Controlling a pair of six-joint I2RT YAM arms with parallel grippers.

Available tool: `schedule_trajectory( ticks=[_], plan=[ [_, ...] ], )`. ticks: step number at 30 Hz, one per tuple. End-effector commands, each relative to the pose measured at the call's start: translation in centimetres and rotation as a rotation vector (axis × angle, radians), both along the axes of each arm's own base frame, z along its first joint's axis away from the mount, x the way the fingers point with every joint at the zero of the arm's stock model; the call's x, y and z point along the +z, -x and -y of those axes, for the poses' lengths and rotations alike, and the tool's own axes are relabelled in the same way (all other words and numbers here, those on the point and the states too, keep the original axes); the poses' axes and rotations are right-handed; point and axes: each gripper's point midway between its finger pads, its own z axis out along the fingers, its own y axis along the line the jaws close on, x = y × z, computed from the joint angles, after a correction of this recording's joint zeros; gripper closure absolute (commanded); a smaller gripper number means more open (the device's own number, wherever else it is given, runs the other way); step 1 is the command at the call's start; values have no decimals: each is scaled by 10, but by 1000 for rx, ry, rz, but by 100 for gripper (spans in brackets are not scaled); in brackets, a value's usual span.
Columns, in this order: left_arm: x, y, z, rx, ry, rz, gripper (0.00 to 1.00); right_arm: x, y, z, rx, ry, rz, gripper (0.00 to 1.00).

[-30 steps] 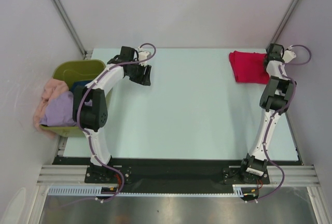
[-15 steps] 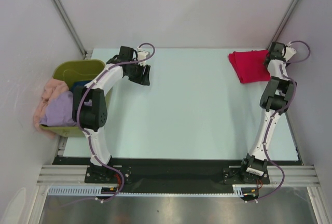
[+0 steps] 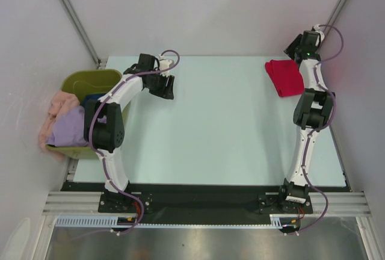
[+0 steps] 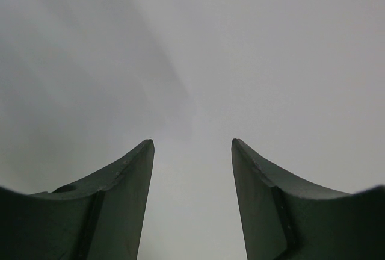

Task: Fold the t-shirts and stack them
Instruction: Neatly place the folded tshirt to the corner

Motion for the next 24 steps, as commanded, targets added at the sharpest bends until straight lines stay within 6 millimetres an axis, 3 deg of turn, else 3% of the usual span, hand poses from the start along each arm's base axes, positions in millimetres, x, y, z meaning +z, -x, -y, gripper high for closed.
schedule_trajectory(
  ticks=[1, 4, 8, 17, 21, 22, 24],
  plan=[
    [21, -10, -1, -18, 9, 64, 40, -7, -27, -56, 176, -172, 68, 50],
    [22, -8, -1, -17, 5, 64, 40, -22, -38, -78, 177, -145, 61, 48],
    [22, -8, -2, -19, 10, 64, 40, -31, -47, -82, 126, -102, 81, 49],
    [19, -11, -10, -2, 29, 47, 40, -60, -40, -91, 45, -28, -2, 56],
    [17, -11, -11, 0, 34, 39, 40, -72, -32, -99, 28, 110, -78, 55],
    [17, -11, -12, -2, 36, 38, 39, -73, -28, -84, 1, 212, -110, 54],
    [16, -10, -13, -4, 36, 34, 40, -74, -26, -113, 65, 340, -135, 47]
  ],
)
